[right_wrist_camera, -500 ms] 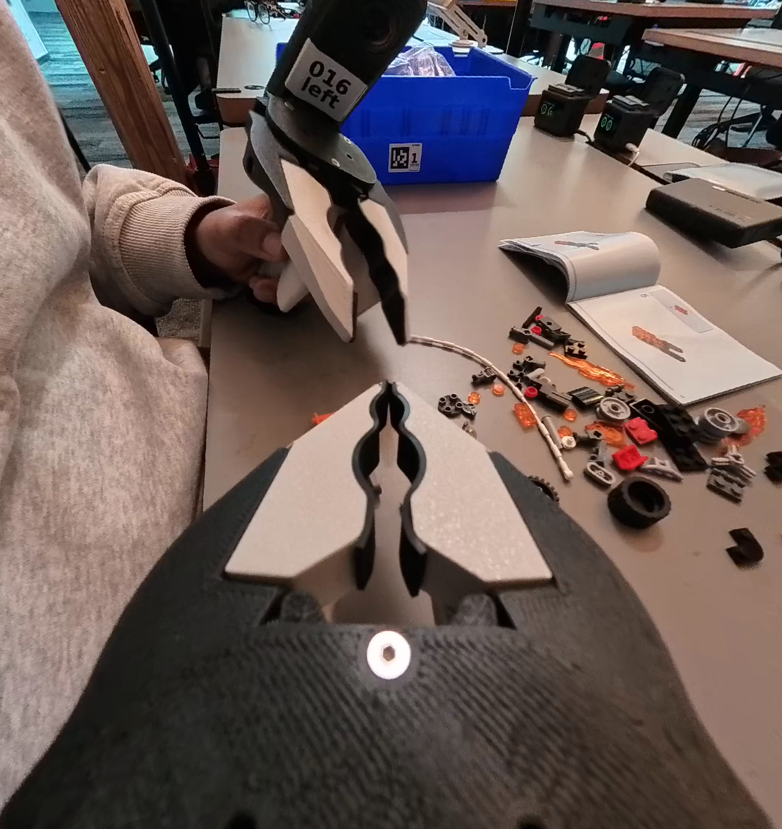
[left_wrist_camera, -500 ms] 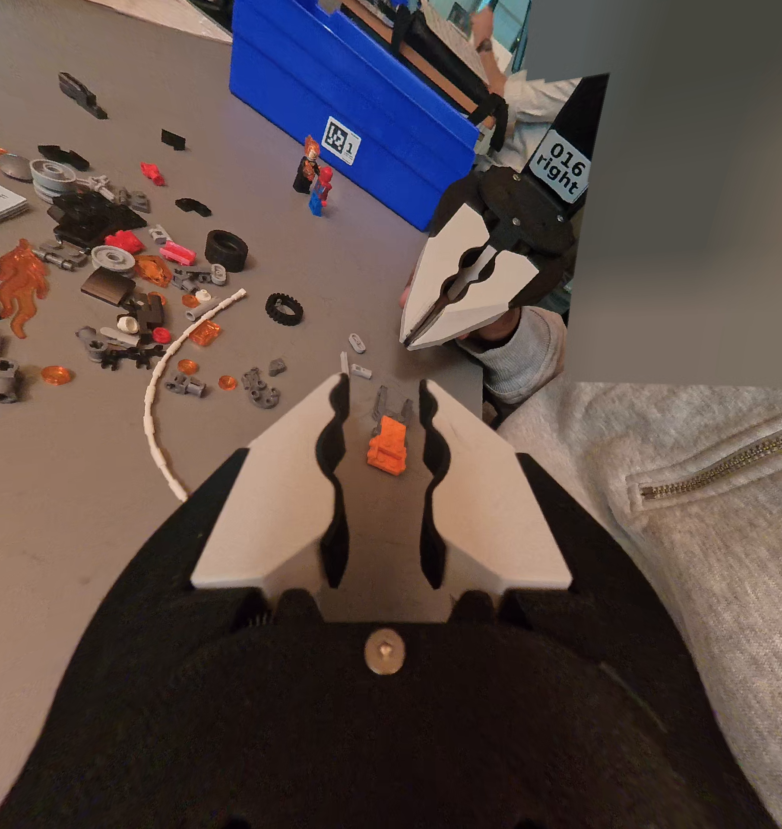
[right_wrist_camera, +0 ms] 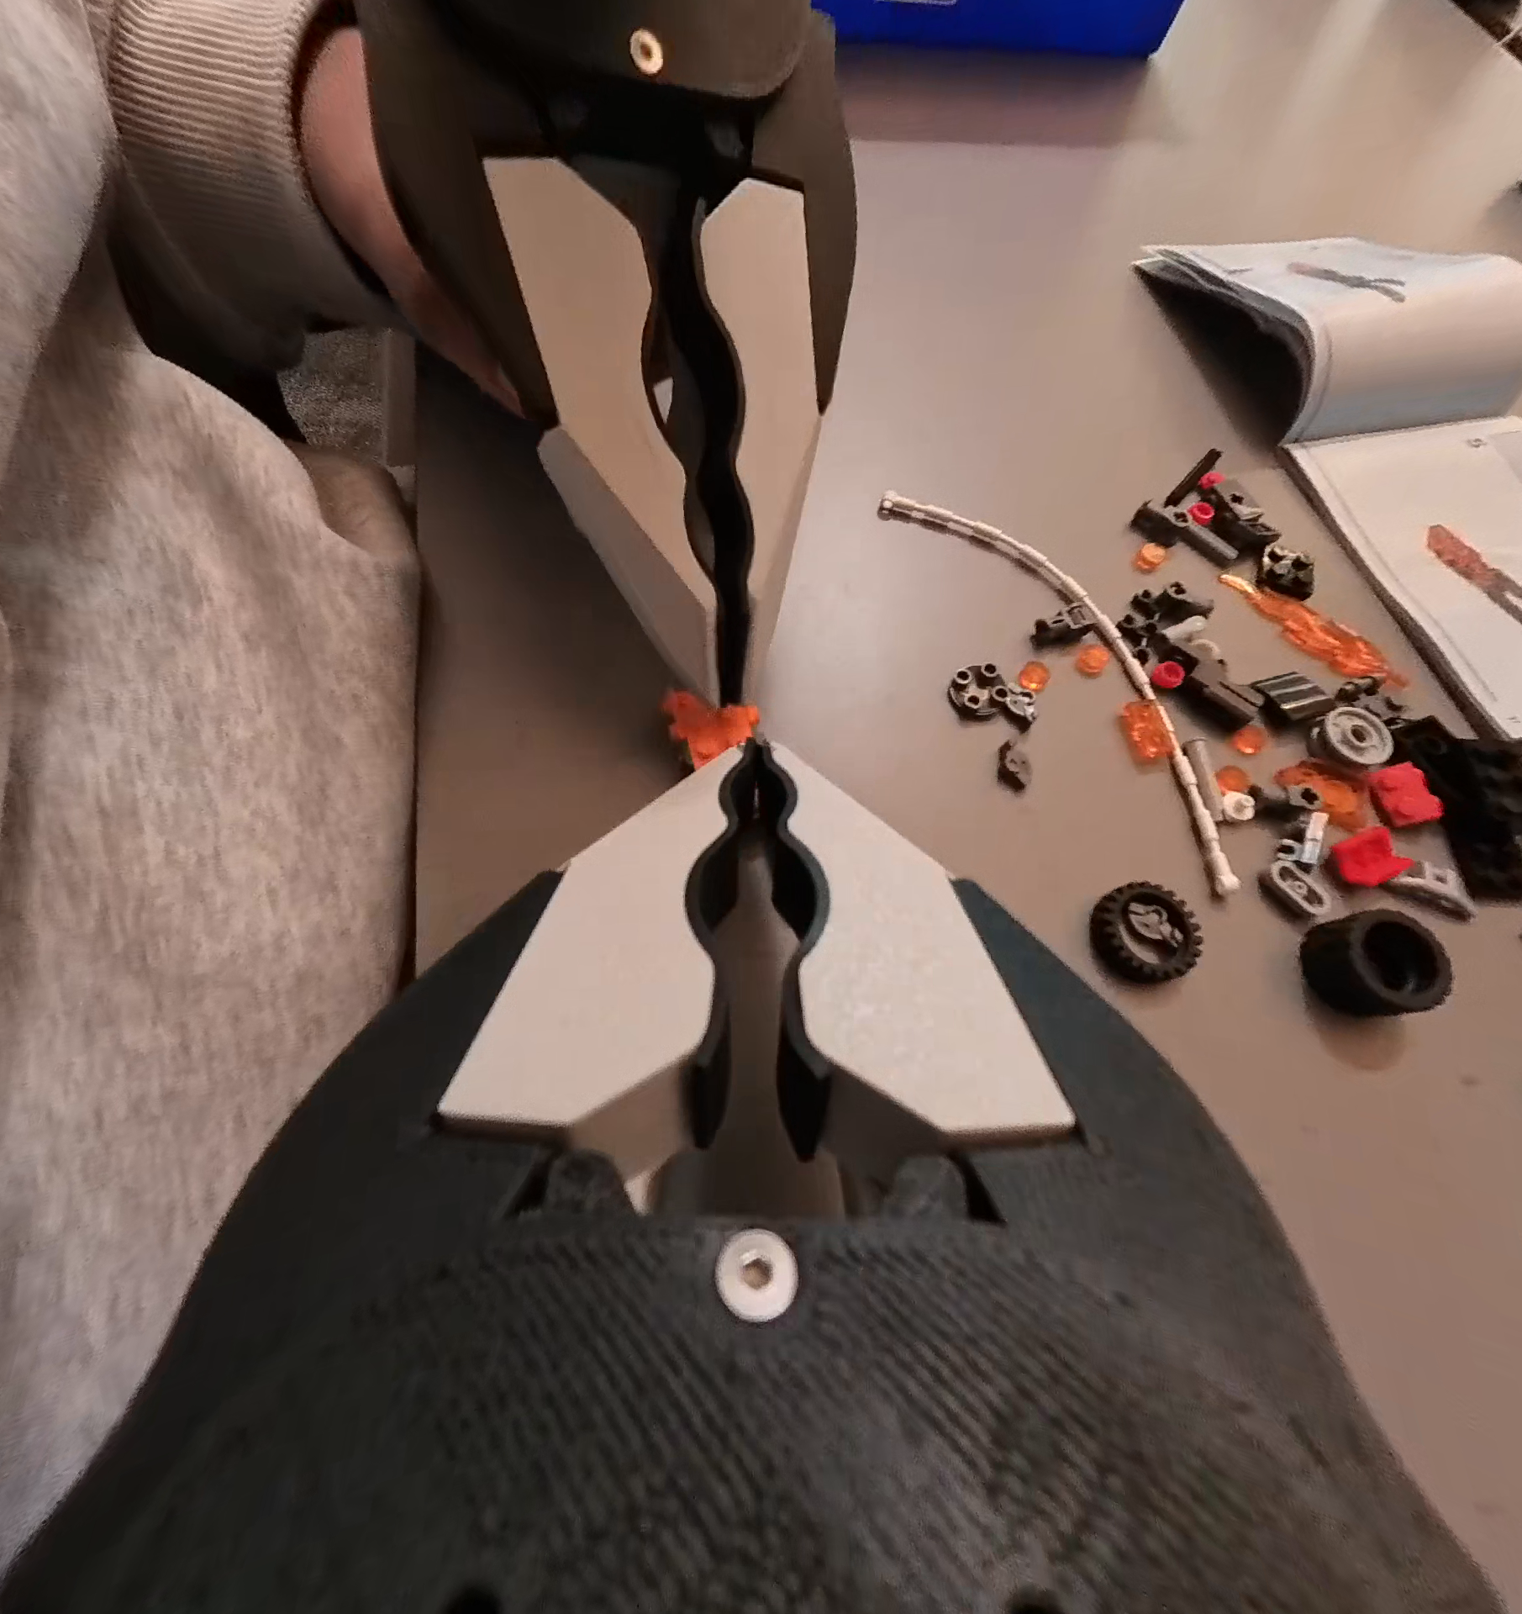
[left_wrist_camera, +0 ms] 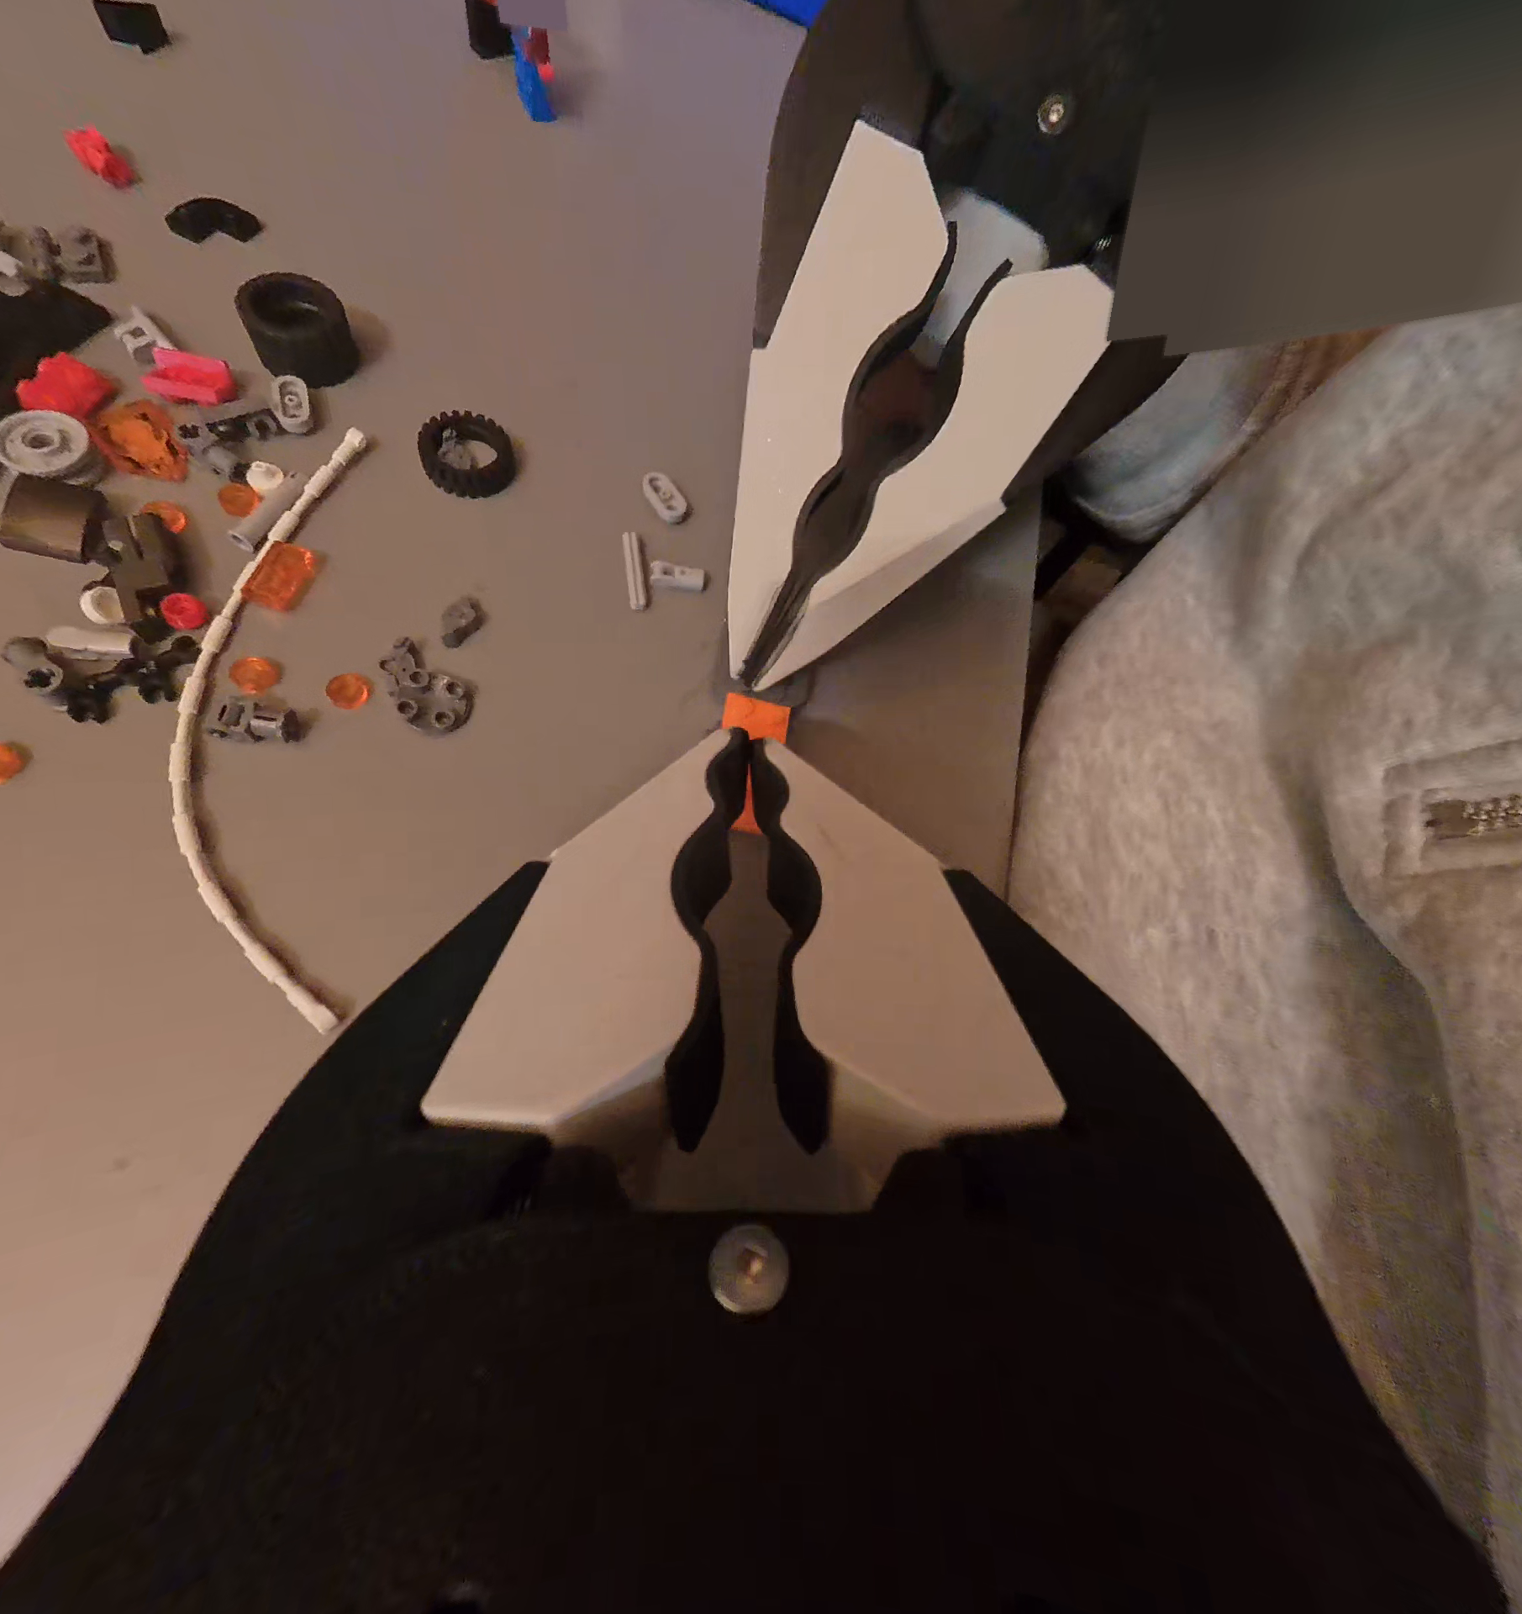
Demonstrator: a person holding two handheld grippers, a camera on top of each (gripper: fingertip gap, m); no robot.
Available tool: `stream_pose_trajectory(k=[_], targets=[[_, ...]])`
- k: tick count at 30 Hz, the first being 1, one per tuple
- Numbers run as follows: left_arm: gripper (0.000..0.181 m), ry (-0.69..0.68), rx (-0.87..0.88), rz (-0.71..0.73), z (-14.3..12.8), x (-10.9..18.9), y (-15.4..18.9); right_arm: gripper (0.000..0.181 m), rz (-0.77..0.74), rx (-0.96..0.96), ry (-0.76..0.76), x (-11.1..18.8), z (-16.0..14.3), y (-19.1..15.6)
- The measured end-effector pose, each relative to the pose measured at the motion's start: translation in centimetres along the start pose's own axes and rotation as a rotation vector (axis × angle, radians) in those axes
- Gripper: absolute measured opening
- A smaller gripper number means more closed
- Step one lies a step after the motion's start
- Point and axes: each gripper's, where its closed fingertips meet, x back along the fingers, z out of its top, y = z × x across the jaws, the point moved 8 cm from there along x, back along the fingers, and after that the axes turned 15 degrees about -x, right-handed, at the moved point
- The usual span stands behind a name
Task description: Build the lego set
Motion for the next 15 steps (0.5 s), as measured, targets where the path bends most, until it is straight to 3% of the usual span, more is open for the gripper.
stream_pose_trajectory(k=[1,15], targets=[[0.0,-0.01,-0.004,0.004,-0.01,-0.08,0.01,0.0,0.002,-0.002,0.001,0.01,0.01,0.02],[0.0,-0.055,-0.011,-0.004,-0.08,-0.55,0.2,0.0,0.061,-0.013,-0.063,-0.6,-0.16,-0.48]])
